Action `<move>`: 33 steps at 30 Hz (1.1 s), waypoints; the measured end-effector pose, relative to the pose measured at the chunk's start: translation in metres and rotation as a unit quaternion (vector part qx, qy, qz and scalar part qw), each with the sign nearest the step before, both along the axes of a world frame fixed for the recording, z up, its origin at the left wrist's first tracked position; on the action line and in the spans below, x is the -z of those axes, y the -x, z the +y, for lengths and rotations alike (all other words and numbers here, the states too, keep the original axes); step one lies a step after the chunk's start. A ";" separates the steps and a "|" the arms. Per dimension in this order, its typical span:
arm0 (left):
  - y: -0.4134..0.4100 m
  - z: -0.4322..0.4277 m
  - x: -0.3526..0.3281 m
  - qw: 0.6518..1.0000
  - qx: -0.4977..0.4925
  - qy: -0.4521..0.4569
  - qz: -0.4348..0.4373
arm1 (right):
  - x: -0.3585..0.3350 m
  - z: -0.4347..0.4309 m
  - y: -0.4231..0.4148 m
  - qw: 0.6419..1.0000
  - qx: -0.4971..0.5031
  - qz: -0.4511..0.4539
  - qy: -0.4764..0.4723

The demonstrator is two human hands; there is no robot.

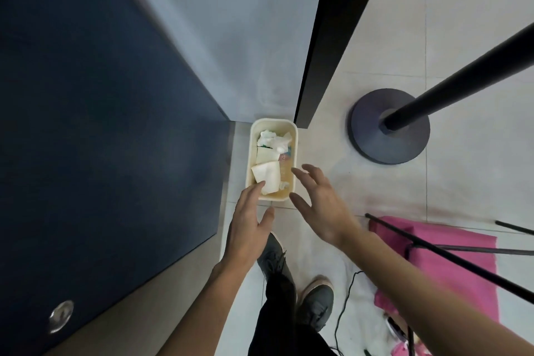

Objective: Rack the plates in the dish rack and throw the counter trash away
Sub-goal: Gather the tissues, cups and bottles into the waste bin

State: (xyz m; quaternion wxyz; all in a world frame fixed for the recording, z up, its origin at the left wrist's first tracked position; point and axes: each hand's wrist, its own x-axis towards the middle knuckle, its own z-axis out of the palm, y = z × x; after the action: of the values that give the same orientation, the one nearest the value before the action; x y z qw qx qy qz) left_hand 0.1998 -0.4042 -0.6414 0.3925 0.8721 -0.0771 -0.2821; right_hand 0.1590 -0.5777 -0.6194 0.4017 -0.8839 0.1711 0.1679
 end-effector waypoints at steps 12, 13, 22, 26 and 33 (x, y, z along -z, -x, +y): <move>0.028 0.000 -0.219 0.993 0.013 0.018 -0.115 | -0.205 0.022 0.040 0.997 -0.009 -0.026 -0.070; 0.030 0.001 -0.236 0.992 0.015 0.016 -0.126 | -0.223 0.023 0.042 0.997 -0.013 -0.027 -0.068; 0.070 0.020 -0.371 0.987 -0.047 0.034 -0.147 | -0.351 0.042 0.062 0.993 -0.041 -0.087 -0.068; 0.080 0.037 -0.421 0.973 -0.137 0.100 -0.156 | -0.401 0.054 0.065 0.977 -0.087 -0.162 -0.104; 0.068 0.075 -0.470 0.953 -0.189 0.127 -0.199 | -0.456 0.083 0.035 0.960 -0.199 -0.193 -0.041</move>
State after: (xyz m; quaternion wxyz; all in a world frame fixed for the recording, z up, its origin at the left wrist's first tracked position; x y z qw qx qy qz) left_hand 0.1314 -0.3290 -0.1711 0.5229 0.8520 -0.0225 -0.0109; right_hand 0.1239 -0.4949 -0.1636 0.4215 -0.8984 -0.0958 0.0771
